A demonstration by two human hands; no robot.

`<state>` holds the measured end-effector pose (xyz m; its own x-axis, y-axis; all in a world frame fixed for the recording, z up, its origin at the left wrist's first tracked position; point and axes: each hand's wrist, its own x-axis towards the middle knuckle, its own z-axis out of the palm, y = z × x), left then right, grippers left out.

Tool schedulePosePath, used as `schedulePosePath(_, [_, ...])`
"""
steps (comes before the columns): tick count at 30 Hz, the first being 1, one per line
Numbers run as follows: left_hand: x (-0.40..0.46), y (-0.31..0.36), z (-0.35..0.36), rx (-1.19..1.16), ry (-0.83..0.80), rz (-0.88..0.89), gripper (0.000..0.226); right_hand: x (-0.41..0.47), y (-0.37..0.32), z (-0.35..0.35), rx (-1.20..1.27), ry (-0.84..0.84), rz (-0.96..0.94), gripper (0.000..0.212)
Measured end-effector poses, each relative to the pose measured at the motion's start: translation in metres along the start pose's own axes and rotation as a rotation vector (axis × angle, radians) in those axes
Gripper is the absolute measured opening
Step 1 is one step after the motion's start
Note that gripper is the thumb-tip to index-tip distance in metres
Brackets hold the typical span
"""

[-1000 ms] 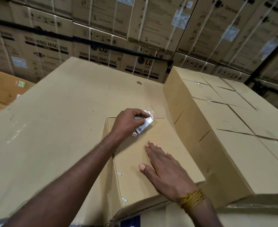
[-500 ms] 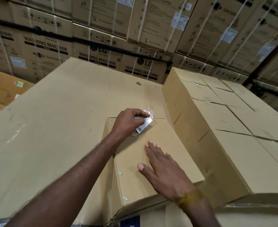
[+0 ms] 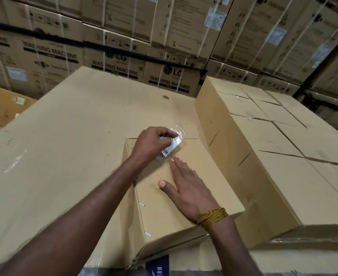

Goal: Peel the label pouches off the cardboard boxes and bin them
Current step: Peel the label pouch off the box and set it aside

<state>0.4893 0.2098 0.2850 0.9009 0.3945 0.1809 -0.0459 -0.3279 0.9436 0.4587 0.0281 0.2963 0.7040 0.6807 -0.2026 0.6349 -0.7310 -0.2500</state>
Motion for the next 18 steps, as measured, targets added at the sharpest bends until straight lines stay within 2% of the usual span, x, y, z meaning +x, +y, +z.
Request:
schedulePosePath(4, [0.0, -0.001, 0.003, -0.008, 0.004, -0.006, 0.027, -0.056, 0.001, 0.005, -0.01, -0.087, -0.034, 0.085])
schedulePosePath(7, [0.001, -0.001, 0.001, 0.029, 0.003, 0.01, 0.027, -0.055, 0.007, 0.001, -0.022, -0.134, -0.039, 0.082])
schedulePosePath(12, [0.002, -0.003, 0.001, 0.063, -0.008, 0.021, 0.026, 0.007, 0.018, -0.008, 0.006, -0.053, -0.013, 0.081])
schedulePosePath(15, [0.002, -0.003, 0.001, 0.031, -0.001, 0.024, 0.025, 0.014, 0.011, -0.004, -0.03, -0.012, 0.015, 0.08])
schedulePosePath(18, [0.003, -0.003, 0.002, 0.017, 0.005, 0.015, 0.025, -0.018, -0.007, 0.006, -0.072, -0.031, -0.139, 0.084])
